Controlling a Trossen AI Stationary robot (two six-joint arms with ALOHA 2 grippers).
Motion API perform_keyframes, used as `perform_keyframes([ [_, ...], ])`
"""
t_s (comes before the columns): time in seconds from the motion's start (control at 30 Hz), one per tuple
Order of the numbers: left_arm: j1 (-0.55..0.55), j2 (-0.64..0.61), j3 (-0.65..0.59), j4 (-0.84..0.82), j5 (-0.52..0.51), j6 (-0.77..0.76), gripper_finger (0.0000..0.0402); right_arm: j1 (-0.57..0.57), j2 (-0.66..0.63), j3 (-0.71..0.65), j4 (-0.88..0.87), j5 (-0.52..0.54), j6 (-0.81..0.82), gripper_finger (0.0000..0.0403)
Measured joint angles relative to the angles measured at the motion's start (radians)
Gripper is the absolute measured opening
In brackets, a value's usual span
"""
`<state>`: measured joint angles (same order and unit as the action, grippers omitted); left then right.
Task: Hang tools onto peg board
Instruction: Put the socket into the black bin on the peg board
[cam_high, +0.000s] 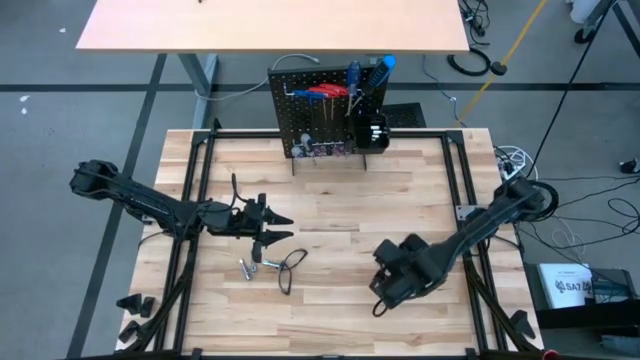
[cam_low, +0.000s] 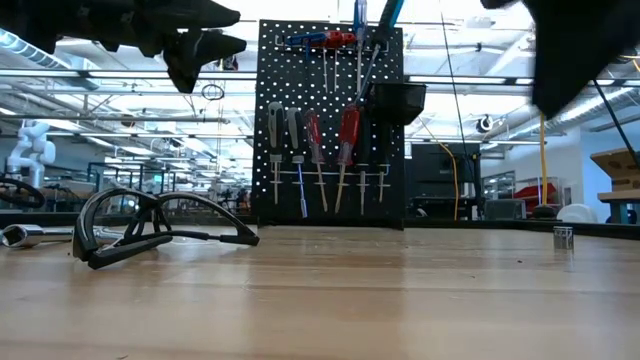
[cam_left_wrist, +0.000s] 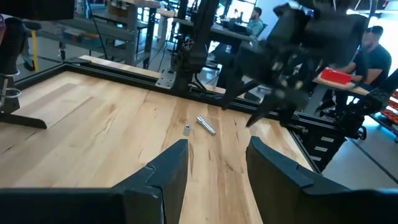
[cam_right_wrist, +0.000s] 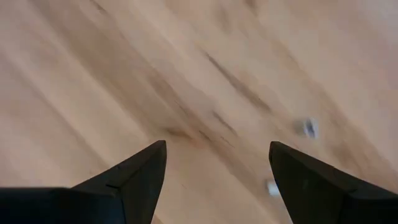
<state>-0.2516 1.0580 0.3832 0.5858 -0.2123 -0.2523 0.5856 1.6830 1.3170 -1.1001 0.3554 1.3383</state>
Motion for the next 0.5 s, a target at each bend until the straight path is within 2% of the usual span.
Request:
perform_keyframes([
  [0.2, 0.000, 0.000, 0.000, -0.001, 0.000, -0.001, 0.0164, -0.034, 0.069, 0.000, -0.226, -0.134, 0.151, 0.0274],
  [0.3, 0.000, 0.000, 0.000, -0.002, 0.000, -0.004, 0.0164, -0.076, 0.057, 0.000, -0.254, -0.155, 0.102, 0.0274],
  [0.43, -0.002, 0.000, 0.000, -0.004, 0.000, -0.004, 0.0164, -0.155, 0.013, -0.031, -0.218, -0.161, 0.008, 0.0274],
  [0.5, -0.007, 0.000, 0.000, -0.004, 0.000, -0.004, 0.0164, -0.194, -0.006, -0.076, -0.175, -0.200, -0.047, 0.0274],
])
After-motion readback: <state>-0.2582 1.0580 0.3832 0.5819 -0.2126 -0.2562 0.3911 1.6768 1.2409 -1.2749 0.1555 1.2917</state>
